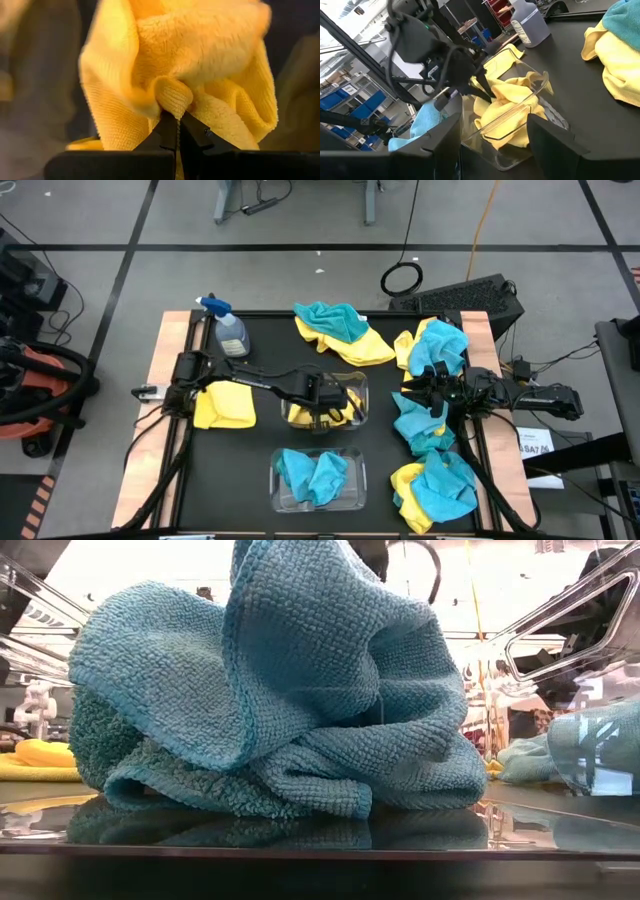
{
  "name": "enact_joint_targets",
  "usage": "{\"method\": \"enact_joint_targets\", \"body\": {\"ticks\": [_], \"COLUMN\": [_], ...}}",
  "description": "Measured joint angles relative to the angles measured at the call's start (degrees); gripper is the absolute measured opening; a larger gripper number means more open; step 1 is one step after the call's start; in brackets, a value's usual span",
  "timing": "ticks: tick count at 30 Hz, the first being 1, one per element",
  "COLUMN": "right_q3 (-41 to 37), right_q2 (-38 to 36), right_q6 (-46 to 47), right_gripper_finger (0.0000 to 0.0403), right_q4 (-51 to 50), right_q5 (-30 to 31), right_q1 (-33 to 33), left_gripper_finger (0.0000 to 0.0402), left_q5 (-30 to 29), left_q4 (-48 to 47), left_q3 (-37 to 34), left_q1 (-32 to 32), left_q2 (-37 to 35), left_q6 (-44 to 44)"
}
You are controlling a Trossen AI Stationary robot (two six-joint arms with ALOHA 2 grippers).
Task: Sort microfiber towel by color & place in baskets
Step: Put the yellow microfiber cloth into the top transparent bin
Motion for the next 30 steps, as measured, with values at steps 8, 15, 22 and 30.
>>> {"method": "enact_joint_targets", "body": {"ticks": [8, 15, 22, 30], "right_q3": [0.0, 0.0, 0.0, 0.0], "right_q2": [0.0, 0.0, 0.0, 0.0], "right_q6": [0.0, 0.0, 0.0, 0.0], "right_gripper_finger": [0.0215, 0.0215, 0.0215, 0.0215], "right_q4": [0.0, 0.0, 0.0, 0.0], "right_q5": [0.0, 0.0, 0.0, 0.0], "right_q1": [0.0, 0.0, 0.0, 0.0], "left_gripper_finger": [0.0007, 0.0054, 0.0116, 0.0130], "left_q5": [3.0, 3.7, 7.4, 7.4], "left_q4": [0.1, -0.6, -2.5, -2.5], "left_q3": [0.0, 0.0, 0.0, 0.0], "left_q1": [0.5, 0.5, -0.2, -1.3], "left_q2": [2.5, 2.0, -0.8, -7.1], "left_q6": [-0.1, -2.9, -4.4, -4.7]}}
